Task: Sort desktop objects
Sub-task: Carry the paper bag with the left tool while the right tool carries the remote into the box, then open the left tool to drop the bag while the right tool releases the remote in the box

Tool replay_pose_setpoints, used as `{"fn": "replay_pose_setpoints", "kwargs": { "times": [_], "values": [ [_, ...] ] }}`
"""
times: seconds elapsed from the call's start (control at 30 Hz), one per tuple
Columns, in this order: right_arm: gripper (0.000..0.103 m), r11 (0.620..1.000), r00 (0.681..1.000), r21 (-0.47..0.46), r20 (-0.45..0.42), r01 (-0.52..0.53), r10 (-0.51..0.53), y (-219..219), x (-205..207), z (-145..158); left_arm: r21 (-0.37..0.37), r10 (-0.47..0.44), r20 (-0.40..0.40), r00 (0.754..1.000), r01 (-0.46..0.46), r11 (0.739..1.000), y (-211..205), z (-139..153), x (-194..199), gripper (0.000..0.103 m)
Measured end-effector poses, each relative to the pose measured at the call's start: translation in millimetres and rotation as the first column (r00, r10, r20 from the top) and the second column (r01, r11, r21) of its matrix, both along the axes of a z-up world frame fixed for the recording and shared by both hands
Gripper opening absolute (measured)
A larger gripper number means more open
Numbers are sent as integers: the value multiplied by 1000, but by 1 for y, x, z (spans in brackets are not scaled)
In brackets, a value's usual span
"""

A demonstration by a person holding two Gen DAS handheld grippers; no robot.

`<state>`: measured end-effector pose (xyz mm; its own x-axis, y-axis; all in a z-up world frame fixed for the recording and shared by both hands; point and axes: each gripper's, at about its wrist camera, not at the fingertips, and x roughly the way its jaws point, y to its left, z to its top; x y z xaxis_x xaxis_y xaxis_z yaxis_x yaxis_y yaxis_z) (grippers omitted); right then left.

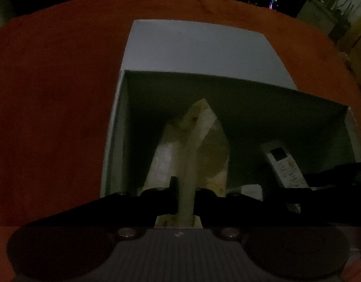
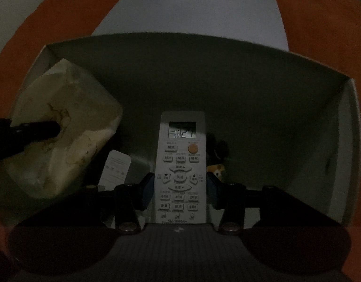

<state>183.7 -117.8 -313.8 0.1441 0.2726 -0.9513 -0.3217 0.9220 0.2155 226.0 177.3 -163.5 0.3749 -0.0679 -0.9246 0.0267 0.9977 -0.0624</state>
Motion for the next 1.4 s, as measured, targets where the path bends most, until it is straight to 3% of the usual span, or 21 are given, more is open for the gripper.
{"fn": "replay_pose_setpoints", "kwargs": {
  "times": [0.6, 0.8, 0.93, 1.17, 1.23, 1.27, 1.3, 1.4],
  "values": [
    [51, 1000, 999, -19, 31, 6, -6, -4, 7, -8, 7, -18, -40, 999, 18, 1000, -6, -14, -5, 2],
    [59, 1000, 999, -10, 52, 7, -7, -4, -3, 8, 6, -18, -59, 998, 18, 1000, -4, -10, -9, 3],
    [60, 1000, 997, 14, 79, 12, -13, -11, -1, 31, -27, -41, -30, 999, 40, 999, -1, 7, -14, 3],
    [60, 996, 991, 81, 126, 23, -33, -28, 6, 84, -81, -51, 65, 997, 56, 995, 9, 62, -3, 6],
    [60, 995, 989, 99, 148, 17, -32, -35, 12, 99, -88, -54, 99, 994, 63, 994, 12, 79, 4, 23],
    [61, 995, 985, 99, 167, 17, -33, -37, 16, 106, -84, -49, 124, 991, 60, 995, 14, 88, 7, 52],
    [61, 995, 981, 94, 190, 19, -37, -40, 20, 115, -75, -38, 156, 987, 50, 996, 16, 97, 8, 70],
    [62, 993, 970, 109, 235, 42, -67, -44, 34, 129, -37, -53, 230, 972, 63, 997, 20, 122, 17, 74]
  ]
}}
